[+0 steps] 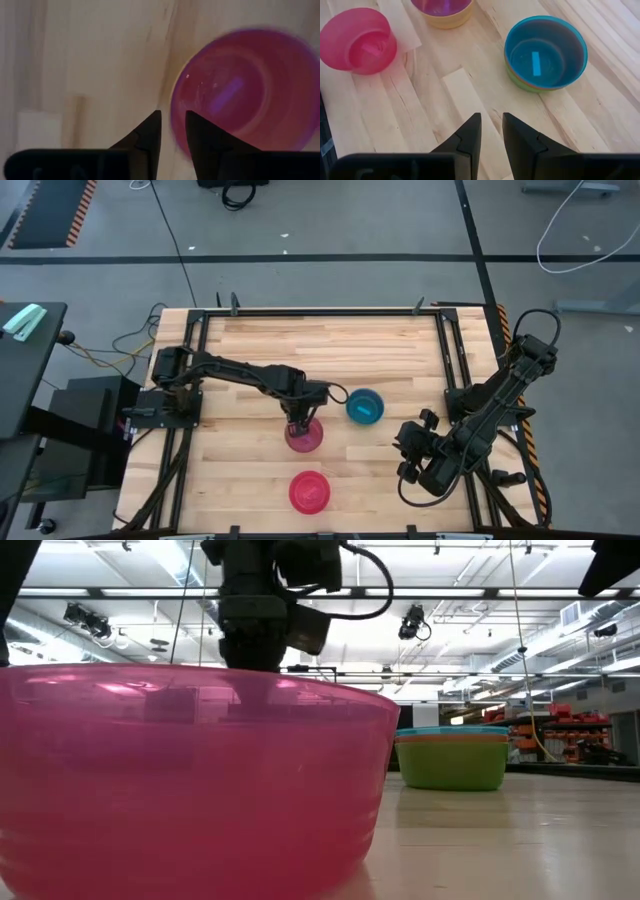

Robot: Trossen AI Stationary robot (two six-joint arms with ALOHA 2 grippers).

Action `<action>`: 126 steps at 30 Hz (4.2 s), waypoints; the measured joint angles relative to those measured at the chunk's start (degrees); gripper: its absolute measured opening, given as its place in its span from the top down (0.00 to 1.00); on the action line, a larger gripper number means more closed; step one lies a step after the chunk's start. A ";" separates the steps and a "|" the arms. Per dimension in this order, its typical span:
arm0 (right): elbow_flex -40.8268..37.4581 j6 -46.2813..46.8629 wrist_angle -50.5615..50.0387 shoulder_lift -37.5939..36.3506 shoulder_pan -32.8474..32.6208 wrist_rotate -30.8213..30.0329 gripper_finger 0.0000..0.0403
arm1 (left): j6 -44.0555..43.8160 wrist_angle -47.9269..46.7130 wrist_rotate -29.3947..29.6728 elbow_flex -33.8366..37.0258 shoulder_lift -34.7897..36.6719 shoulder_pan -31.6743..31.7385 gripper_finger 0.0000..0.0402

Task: Nest bowls inside each other
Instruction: Stack the stacked bowls on top of the blue bowl

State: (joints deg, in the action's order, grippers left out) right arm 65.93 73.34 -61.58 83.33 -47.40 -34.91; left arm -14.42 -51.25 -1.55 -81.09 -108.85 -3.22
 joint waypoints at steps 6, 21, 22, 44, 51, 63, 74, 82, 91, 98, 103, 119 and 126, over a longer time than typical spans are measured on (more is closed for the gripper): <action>-0.05 -0.02 0.03 -0.03 0.00 -0.67 0.78 | 0.98 0.36 -0.82 0.32 -1.61 0.10 0.75; -0.05 -0.48 -0.02 -0.04 0.00 -1.62 0.78 | 0.57 10.10 -1.62 10.24 -1.31 1.20 0.78; -0.05 -0.74 -0.02 -0.04 0.00 -1.83 0.78 | 0.57 10.10 -1.61 10.24 -1.30 1.20 0.79; -0.05 -2.00 -0.03 -0.04 0.00 -5.37 0.78 | 3.32 11.01 -1.37 9.12 -0.96 1.18 0.97; -0.36 -2.68 0.06 -0.02 0.00 -5.76 0.78 | 3.26 10.92 -0.75 9.12 1.54 2.09 0.97; -4.43 -1.03 0.09 0.00 0.49 -5.72 0.78 | 1.19 10.93 -1.20 7.16 8.22 4.62 0.97; -7.86 2.86 0.52 0.00 3.92 -4.08 0.79 | 2.20 9.92 -1.38 -10.11 8.03 6.92 0.97; -19.43 7.59 7.38 0.00 4.98 -3.99 0.95 | 2.82 7.98 -3.57 -15.11 8.00 9.19 0.97; -28.76 7.55 22.54 0.00 6.34 -7.47 0.98 | 3.09 6.87 -4.27 -15.04 6.30 10.62 0.97; -33.79 -0.07 34.79 0.00 12.34 -7.68 0.99 | 3.43 4.57 -5.09 -15.03 3.49 11.01 0.97; -34.14 -8.36 41.71 0.00 17.97 -6.77 0.99 | 3.26 2.04 -5.57 -15.01 1.74 11.48 0.97; -34.12 -32.63 64.02 0.02 31.85 1.34 1.00 | 3.04 0.47 -6.35 -15.09 0.53 11.74 0.97; -34.08 -39.05 70.64 0.02 32.68 4.12 1.00 | 3.10 0.30 -6.27 -15.07 -1.47 12.78 0.97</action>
State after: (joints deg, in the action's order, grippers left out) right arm 31.85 34.28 9.06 83.35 -14.72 -30.79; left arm -11.32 -50.95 -7.82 -96.16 -110.32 9.55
